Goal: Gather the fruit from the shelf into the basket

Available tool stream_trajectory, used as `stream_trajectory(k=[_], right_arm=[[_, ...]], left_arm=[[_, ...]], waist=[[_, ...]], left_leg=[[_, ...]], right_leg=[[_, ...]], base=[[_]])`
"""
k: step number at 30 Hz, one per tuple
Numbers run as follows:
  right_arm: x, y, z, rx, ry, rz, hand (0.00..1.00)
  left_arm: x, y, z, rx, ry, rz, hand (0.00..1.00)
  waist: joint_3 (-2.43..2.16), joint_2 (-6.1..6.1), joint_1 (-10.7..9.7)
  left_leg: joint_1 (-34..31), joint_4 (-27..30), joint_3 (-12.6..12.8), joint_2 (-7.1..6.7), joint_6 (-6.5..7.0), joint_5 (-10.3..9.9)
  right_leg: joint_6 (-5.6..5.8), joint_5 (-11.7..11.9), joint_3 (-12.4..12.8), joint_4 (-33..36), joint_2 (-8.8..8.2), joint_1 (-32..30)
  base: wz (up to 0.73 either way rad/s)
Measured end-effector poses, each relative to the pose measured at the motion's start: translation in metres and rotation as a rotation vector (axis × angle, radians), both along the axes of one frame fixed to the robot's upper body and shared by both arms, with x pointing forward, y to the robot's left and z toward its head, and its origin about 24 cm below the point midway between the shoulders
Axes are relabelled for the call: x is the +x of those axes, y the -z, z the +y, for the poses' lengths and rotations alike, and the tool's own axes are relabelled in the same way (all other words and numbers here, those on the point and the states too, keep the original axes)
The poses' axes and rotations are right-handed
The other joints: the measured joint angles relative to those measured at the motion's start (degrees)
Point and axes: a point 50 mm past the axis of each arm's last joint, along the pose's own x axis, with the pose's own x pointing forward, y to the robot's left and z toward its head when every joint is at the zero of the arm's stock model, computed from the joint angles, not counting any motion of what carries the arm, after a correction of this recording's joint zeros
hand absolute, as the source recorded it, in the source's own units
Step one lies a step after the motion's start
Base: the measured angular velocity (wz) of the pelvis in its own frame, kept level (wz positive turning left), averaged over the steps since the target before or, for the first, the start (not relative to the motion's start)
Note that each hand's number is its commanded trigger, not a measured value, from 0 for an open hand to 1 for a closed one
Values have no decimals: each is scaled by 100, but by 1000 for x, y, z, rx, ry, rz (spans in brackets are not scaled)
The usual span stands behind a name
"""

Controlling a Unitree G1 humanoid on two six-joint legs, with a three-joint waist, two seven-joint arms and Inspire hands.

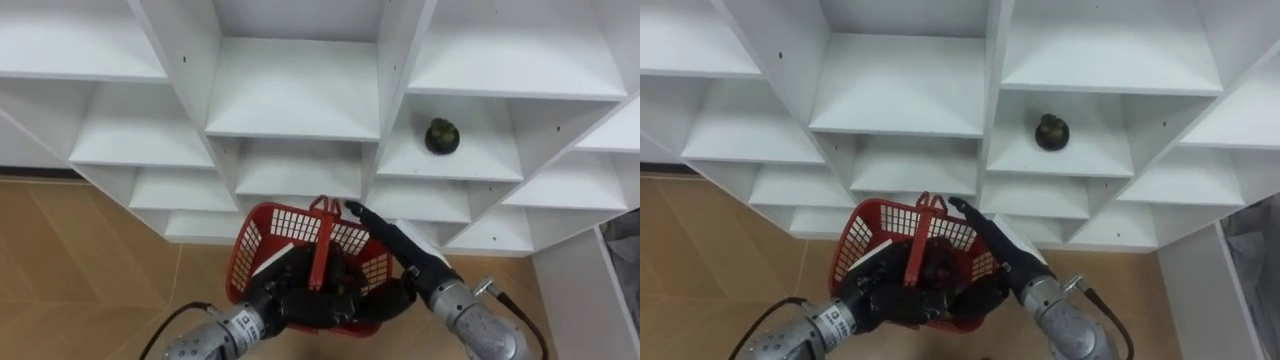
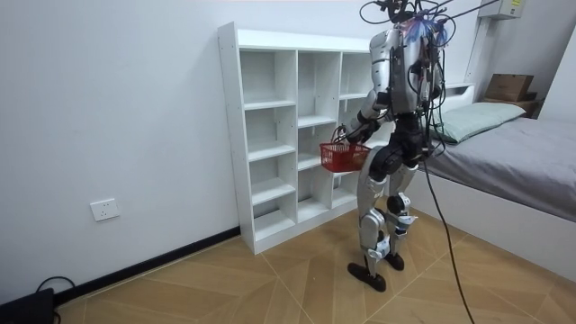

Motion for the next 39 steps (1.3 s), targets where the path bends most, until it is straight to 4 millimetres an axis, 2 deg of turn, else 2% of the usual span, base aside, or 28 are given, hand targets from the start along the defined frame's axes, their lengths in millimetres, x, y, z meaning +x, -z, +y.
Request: stream_trajectory(k=[3,9,15,16,23,31,39], right_arm=[[0,0,-2,-1,14,-4,0],[-6,3,-9,-10,92,-12,0],[-1,-5,-18,-11,190,-80,0],[-1,-6,-19,-11,208,-91,0],[0,-10,-24,11,285,-138,0],[2,-15,-30,-15,361,-218,0],[1,-17,-28,2,422,-263,0]], left_arm=[[-2,2,7,36,-30,1,100],[-5,7,22,144,-118,0,100],[-7,14,33,204,-203,28,100],[-8,16,34,212,-214,36,100],[-13,20,36,226,-238,54,100],[-15,20,35,224,-240,59,100],[-9,15,34,208,-277,32,100]], waist=[[-1,-1,-6],[-8,14,-16],[-8,66,-20],[-22,89,-22],[-42,143,-49],[-45,135,-193],[-63,100,-207]], left_leg=[[73,-73,10,-13,0,2],[230,-151,29,4,-18,-10],[325,-172,31,13,-30,-21],[364,-199,31,14,-31,-27],[501,-246,37,7,-32,-25],[498,-245,119,13,-32,-25],[476,-258,170,34,-38,-28]], right_leg=[[6,-5,88,-15,22,14],[18,8,80,-200,70,217],[18,7,82,-213,77,299],[16,3,70,-215,77,327],[8,-16,89,-191,75,416],[9,-16,129,-191,78,387],[6,-14,205,-178,107,335]], base=[[-11],[-1],[-1],[0],[-1],[-2],[-5]])
